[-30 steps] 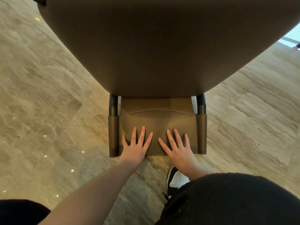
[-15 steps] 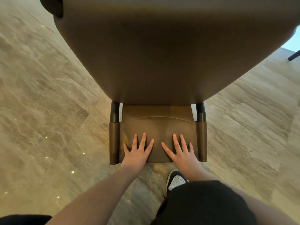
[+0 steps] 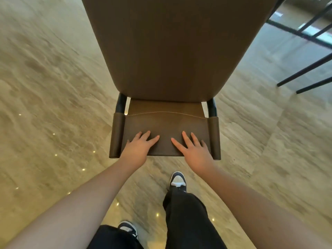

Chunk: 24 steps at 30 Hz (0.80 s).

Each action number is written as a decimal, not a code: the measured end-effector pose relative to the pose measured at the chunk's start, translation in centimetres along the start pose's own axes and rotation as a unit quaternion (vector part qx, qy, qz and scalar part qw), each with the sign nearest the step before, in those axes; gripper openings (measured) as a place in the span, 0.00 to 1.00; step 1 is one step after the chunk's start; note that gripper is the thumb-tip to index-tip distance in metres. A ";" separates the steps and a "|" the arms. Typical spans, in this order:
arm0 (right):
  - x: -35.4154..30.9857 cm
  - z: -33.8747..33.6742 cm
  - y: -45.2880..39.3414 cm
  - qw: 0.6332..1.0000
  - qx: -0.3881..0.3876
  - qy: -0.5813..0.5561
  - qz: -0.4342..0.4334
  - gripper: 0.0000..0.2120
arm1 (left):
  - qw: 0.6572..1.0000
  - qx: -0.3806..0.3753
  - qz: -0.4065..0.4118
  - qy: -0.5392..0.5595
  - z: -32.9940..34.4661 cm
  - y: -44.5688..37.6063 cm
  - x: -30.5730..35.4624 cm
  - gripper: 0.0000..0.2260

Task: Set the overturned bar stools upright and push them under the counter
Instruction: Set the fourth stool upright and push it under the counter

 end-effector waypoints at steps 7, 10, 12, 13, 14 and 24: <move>-0.2 -16.9 3.5 0.999 0.024 0.034 -0.033 0.37 | 0.997 0.072 -0.004 -0.026 -15.5 5.6 0.4 0.37; -0.3 -23.9 3.7 0.998 0.040 0.041 -0.041 0.36 | 0.995 0.095 -0.001 -0.039 -22.5 7.3 0.1 0.36; 0.0 -28.7 3.6 0.996 0.059 0.047 -0.041 0.36 | 0.993 0.108 0.011 -0.055 -27.3 8.0 0.0 0.36; 0.2 -31.0 3.5 0.996 0.071 0.044 -0.042 0.37 | 0.991 0.118 0.021 -0.063 -29.8 8.2 -0.1 0.35; 0.4 -33.1 3.7 0.994 0.088 0.038 -0.042 0.36 | 0.989 0.130 0.031 -0.066 -31.9 8.5 -0.2 0.34; 1.8 -52.4 1.9 0.960 0.278 0.032 -0.002 0.27 | 0.933 0.270 0.124 -0.202 -49.3 8.7 -2.4 0.31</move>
Point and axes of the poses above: each hand's wrist, its own y-axis away from the middle knuckle, its own z-axis out of the palm, x = y × z, the point moved 5 cm from there along -y, towards the middle knuckle, and after that the axes turned 3 degrees about -y, right-handed, at the moved point
